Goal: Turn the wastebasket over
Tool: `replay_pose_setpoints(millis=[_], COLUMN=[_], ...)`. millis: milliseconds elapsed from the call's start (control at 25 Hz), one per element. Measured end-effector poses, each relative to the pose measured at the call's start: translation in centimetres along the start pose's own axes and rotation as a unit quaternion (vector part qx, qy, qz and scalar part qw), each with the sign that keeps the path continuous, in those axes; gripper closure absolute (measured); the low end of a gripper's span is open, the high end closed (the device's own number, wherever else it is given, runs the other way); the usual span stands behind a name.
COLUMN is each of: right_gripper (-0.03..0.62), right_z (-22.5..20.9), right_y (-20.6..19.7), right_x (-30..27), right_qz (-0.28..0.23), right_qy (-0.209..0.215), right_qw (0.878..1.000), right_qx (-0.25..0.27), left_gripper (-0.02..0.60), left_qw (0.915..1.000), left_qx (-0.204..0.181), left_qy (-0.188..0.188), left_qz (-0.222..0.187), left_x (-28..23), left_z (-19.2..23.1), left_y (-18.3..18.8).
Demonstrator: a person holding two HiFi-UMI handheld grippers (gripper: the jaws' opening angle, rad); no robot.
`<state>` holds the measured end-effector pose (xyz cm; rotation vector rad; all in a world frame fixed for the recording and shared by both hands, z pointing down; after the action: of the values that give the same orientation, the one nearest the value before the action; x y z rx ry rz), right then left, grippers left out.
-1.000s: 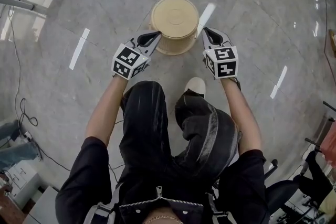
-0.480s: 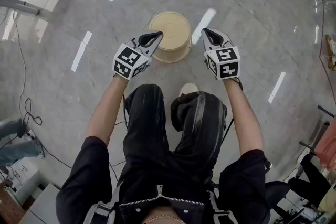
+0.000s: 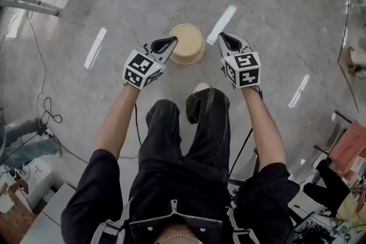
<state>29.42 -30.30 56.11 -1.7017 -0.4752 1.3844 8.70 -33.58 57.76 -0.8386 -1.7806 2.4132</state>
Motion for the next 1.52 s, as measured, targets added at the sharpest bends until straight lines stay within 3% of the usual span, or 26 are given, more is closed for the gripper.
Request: replay_pose_setpoints(millis=[240, 400, 480, 640, 840, 1000, 1240, 1360, 1520], right_gripper=[0.579, 0.579, 0.579, 0.579, 0.579, 0.579, 0.579, 0.579, 0.579], right_z=[3.1, 5.2, 6.3, 9.2, 12.7, 16.1, 23.1, 25.8, 28.4], right_y=[9.4, 14.9, 16.8, 19.1, 22.1, 25.2, 29.0, 29.8, 28.7], right_x=[8.9, 15.7, 18.1, 21.9, 28.1, 33.6, 42.4, 45.2, 46.3], right_qz=[0.011, 0.0, -0.007, -0.02, -0.081, -0.145, -0.239, -0.262, -0.261], right_qy=[0.013, 0.005, -0.002, -0.018, -0.024, -0.041, -0.091, -0.098, -0.091], right_qw=[0.999, 0.997, 0.995, 0.995, 0.988, 0.982, 0.967, 0.96, 0.961], right_qx=[-0.033, -0.073, -0.099, -0.099, -0.126, -0.111, -0.016, 0.003, -0.008], left_gripper=[0.577, 0.577, 0.577, 0.577, 0.577, 0.577, 0.577, 0.577, 0.577], left_qw=[0.9995, 0.9995, 0.9995, 0.998, 0.9969, 0.9929, 0.9802, 0.9776, 0.9783], left_qx=[0.03, 0.031, 0.028, 0.051, 0.044, 0.006, -0.014, -0.025, -0.03], left_qy=[-0.004, -0.009, -0.01, 0.0, 0.025, 0.042, 0.042, 0.039, 0.043], left_qz=[0.003, -0.005, -0.012, -0.036, -0.061, -0.111, -0.193, -0.205, -0.201], left_x=[7.0, 12.2, 14.5, 18.7, 23.8, 29.2, 38.0, 40.7, 42.6], left_z=[-4.2, -8.4, -10.1, -12.8, -15.9, -18.2, -23.3, -25.6, -27.1], left_y=[10.6, 16.3, 18.4, 21.2, 24.6, 28.5, 32.5, 33.0, 31.7])
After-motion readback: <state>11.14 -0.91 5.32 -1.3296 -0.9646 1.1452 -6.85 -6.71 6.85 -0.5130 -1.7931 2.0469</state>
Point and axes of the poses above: the fingertips, and each gripper's own axes: x backward along the fingers, z to its left, y out of its top, the point moved 6 cm from there along x, backward along the fingers, and after that the axes turned 4 degrees about x, right-handed, at the moved point
